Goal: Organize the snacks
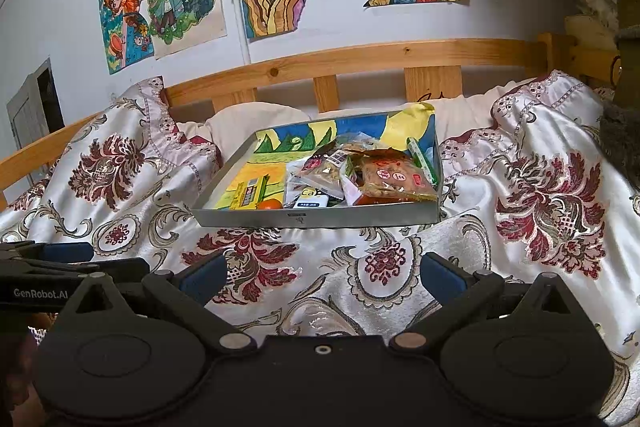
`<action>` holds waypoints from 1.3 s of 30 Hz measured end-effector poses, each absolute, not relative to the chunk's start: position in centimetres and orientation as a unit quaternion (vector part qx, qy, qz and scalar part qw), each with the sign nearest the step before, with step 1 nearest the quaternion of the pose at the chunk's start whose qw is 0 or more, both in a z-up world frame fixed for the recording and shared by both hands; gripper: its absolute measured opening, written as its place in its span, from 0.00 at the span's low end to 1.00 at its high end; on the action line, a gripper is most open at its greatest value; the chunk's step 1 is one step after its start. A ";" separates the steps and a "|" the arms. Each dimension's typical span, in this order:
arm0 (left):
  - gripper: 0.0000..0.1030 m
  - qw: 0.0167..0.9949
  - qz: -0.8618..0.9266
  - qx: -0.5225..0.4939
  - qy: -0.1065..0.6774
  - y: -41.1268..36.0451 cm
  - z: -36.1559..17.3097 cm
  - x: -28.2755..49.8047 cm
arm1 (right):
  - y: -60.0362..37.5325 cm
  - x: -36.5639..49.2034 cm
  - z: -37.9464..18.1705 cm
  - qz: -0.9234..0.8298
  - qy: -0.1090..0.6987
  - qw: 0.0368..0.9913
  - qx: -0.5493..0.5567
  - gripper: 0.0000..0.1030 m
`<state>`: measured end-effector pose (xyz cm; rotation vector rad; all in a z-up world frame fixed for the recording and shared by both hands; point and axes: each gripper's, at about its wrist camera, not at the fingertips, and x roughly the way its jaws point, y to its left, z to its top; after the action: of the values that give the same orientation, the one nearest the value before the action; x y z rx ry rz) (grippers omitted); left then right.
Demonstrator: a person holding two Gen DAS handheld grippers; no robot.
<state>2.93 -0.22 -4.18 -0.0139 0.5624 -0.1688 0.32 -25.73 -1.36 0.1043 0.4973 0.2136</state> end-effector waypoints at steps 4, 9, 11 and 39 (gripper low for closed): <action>0.99 0.957 -0.080 -0.008 0.278 -0.2 -4.2 3.0 | -25.7 0.3 -1.4 0.105 0.247 0.962 0.051 0.99; 0.99 0.957 -0.080 -0.009 0.278 -0.2 -4.2 3.0 | -25.6 0.3 -1.5 0.105 0.247 0.962 0.051 0.99; 0.99 0.957 -0.080 -0.008 0.279 -0.2 -4.2 3.0 | -25.7 0.3 -1.5 0.105 0.247 0.962 0.051 0.99; 0.99 0.951 -0.071 0.032 0.300 -0.7 -4.2 3.0 | -25.5 0.5 -2.1 0.104 0.257 0.959 0.053 0.99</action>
<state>2.99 -0.67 -4.19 0.0647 0.6098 -0.1454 0.50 -25.53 -2.10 0.1065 0.5216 0.2116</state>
